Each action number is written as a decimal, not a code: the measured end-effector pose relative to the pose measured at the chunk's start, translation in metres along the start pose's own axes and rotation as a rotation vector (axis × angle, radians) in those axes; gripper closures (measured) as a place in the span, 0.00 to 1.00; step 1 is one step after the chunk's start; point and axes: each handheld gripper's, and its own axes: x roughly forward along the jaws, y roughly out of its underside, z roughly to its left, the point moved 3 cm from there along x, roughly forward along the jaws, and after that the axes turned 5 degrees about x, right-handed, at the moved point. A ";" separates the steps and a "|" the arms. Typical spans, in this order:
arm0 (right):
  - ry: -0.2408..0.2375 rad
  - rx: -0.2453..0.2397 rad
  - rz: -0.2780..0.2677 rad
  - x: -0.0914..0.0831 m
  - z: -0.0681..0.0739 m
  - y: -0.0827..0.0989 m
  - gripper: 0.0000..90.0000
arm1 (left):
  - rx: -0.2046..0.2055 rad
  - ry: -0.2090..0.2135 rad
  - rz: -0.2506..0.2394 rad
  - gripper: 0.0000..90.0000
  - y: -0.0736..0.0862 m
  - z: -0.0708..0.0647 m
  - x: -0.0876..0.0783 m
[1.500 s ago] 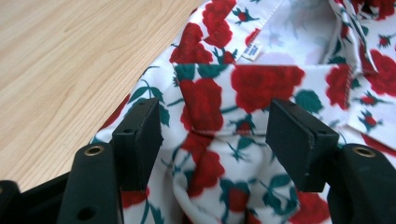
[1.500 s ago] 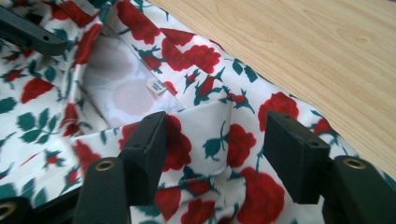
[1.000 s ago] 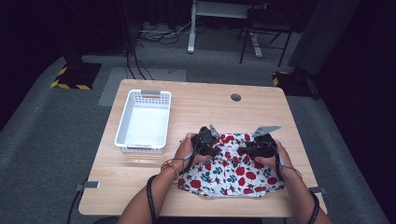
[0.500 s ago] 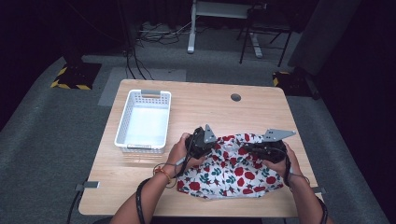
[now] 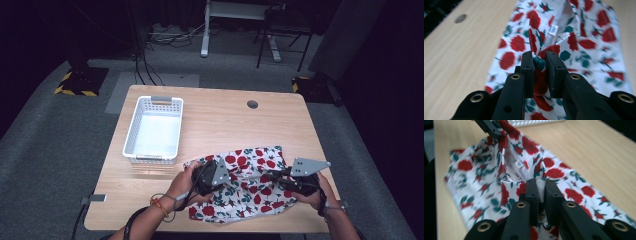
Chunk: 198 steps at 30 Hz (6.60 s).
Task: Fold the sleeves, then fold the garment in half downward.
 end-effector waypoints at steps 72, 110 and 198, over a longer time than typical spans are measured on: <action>-0.068 -0.084 0.193 0.084 0.057 -0.013 0.30 | -0.342 -0.079 0.056 0.25 0.086 0.030 0.003; -0.198 -0.097 0.309 0.125 0.116 -0.009 0.94 | -0.453 -0.128 0.021 0.23 0.090 0.034 0.022; 0.224 0.400 -0.102 -0.003 -0.011 0.016 0.96 | -0.357 -0.064 -0.039 0.57 -0.075 0.092 0.095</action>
